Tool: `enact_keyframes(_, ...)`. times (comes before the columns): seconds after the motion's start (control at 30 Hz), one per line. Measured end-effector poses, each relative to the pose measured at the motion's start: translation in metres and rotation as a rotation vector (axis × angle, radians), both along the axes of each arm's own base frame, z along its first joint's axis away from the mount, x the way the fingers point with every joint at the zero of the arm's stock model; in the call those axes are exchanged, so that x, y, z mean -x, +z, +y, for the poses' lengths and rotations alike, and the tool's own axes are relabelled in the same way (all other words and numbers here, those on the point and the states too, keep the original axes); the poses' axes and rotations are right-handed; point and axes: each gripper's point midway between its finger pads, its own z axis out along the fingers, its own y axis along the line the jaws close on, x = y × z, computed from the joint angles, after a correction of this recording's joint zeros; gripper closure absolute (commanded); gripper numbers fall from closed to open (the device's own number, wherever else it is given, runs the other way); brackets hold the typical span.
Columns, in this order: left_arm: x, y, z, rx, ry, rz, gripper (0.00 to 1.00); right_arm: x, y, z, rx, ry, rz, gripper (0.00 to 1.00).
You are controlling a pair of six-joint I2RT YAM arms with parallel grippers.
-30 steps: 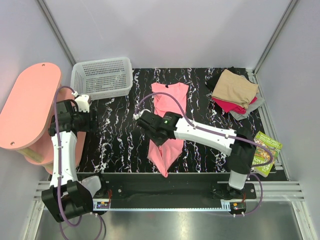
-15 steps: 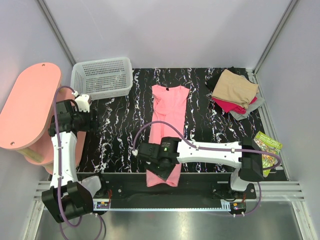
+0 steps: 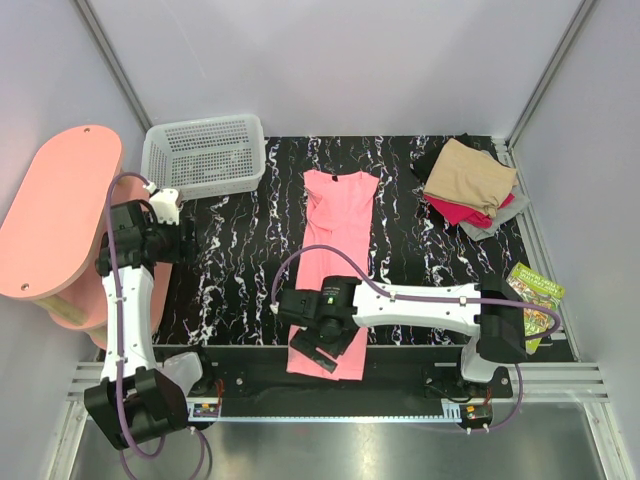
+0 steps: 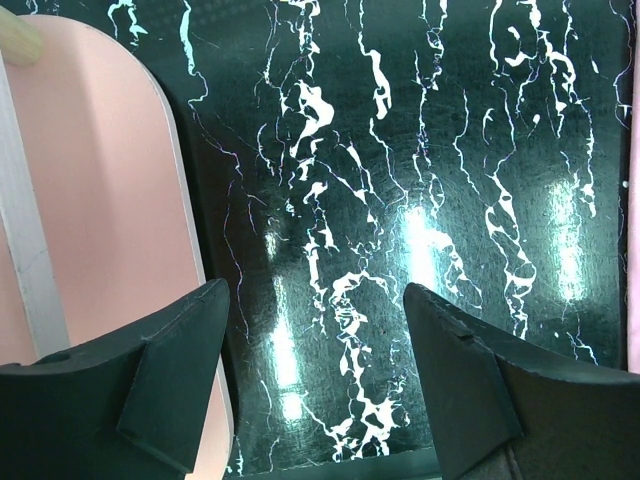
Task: Fold and stack the t-shirts
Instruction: Grab the bottom of the folded rectangular tshirt with right arm
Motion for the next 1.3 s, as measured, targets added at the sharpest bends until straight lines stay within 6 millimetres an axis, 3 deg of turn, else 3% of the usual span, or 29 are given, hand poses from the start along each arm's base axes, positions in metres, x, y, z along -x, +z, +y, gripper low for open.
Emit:
enact_keyframes(0.2, 0.001, 0.003, 0.0, -0.005, -0.001, -0.014, 0.24, 0.006, -0.015, 0.011, 0.008, 0.066, -0.012, 0.22)
enact_keyframes(0.37, 0.003, 0.004, -0.001, -0.006, -0.001, -0.018, 0.24, 0.012, -0.045, 0.015, 0.09, 0.168, -0.065, 0.23)
enact_keyframes(0.47, 0.006, 0.003, -0.002, -0.007, -0.001, -0.019, 0.24, 0.007, -0.058, 0.019, 0.124, 0.198, -0.138, 0.25)
enact_keyframes(0.7, 0.013, 0.005, -0.004, -0.011, -0.004, -0.028, 0.24, -0.007, -0.065, 0.041, 0.064, 0.211, -0.399, 0.29)
enact_keyframes(0.93, 0.018, 0.007, -0.006, -0.012, -0.007, -0.027, 0.24, -0.005, -0.089, 0.039, 0.039, 0.171, -0.448, 0.32)
enact_keyframes(1.1, 0.021, 0.011, -0.008, -0.017, -0.015, -0.042, 0.24, -0.004, -0.091, 0.04, 0.027, 0.159, -0.449, 0.33)
enact_keyframes(1.3, 0.023, 0.01, -0.021, 0.041, -0.062, -0.03, 0.27, -0.011, -0.082, 0.04, 0.013, 0.126, -0.488, 0.25)
